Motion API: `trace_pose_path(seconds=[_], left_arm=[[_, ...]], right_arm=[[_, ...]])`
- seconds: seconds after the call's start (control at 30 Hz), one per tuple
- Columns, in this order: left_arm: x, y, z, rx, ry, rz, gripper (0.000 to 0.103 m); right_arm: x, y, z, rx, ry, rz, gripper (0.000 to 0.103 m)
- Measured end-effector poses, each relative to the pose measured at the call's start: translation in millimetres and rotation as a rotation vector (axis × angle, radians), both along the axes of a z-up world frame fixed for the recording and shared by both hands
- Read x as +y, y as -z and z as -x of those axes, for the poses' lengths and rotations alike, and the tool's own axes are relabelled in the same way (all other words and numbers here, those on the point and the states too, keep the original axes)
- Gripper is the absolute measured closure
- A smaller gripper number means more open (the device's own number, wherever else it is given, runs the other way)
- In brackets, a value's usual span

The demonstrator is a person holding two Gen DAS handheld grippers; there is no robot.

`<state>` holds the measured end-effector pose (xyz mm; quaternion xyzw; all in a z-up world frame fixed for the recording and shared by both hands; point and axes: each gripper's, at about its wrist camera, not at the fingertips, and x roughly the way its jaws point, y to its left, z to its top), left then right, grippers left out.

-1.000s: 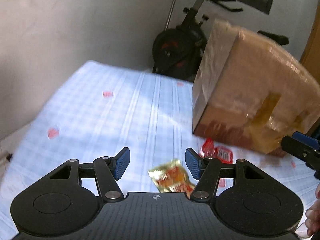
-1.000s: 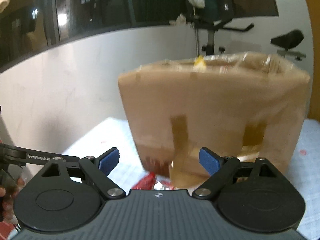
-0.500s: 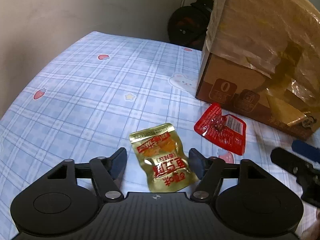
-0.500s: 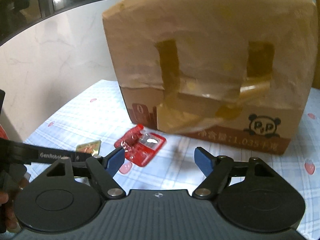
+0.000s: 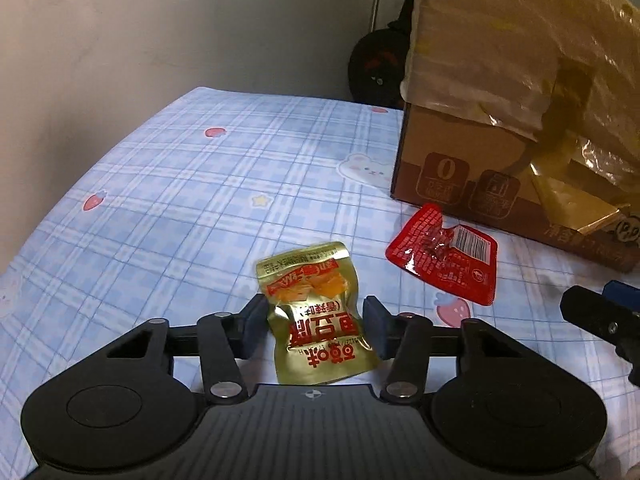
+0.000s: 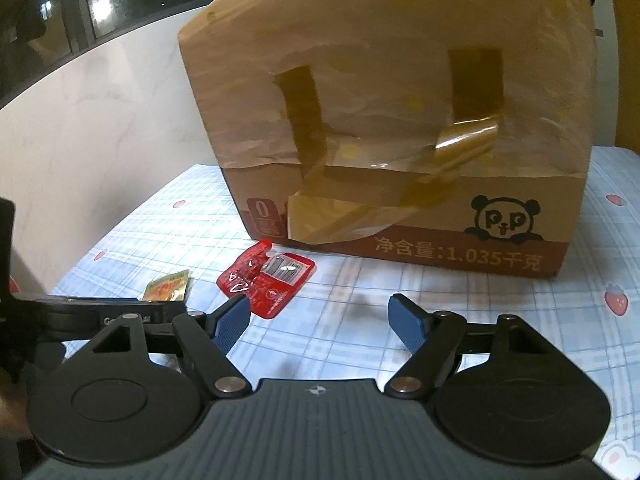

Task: Organize snacks
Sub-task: 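Grasp the gold pouch with the left gripper while the right grasps the red pouch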

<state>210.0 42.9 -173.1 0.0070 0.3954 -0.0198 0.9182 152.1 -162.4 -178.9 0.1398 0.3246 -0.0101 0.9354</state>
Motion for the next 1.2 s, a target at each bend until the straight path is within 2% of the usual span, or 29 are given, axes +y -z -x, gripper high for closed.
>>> trace_pose_path(seconds=[0.07,0.17,0.37,0.63,1.0,1.13,1.17,1.2], left_arm=[[5.1,-4.5,4.1,-0.018,-0.007,0.01,0.059],[15.0,-7.4,8.2,-0.014,-0.015,0.025,0.059],[35.6,-5.8,15.6,-0.022,-0.057,0.057,0.06],[61.1,-12.5,22.0,-0.055,-0.118,0.12,0.06],[71.4,-17.0,25.4,-0.078,-0.132,0.175,0.06],[71.0,-18.2,26.1,-0.081,-0.125,0.184,0.06],[71.1,-18.6,26.9,-0.081,-0.123,0.186,0.06],[70.5,-18.5,26.9,-0.08,-0.121,0.186,0.06]], right_arm=[[-0.2,0.4,-1.1,0.0,0.004,-0.003,0.024],[1.9,0.5,-3.8,0.004,-0.016,0.004,0.024],[23.1,-1.6,-22.5,0.009,-0.155,0.088,0.026],[56.9,-3.8,-73.3,0.024,-0.333,0.189,0.026],[79.3,14.9,-119.7,0.109,-0.543,0.326,0.026],[76.3,25.5,-126.8,0.143,-0.532,0.293,0.026],[73.1,26.4,-127.1,0.151,-0.522,0.268,0.028],[69.8,26.6,-125.6,0.156,-0.517,0.242,0.035]])
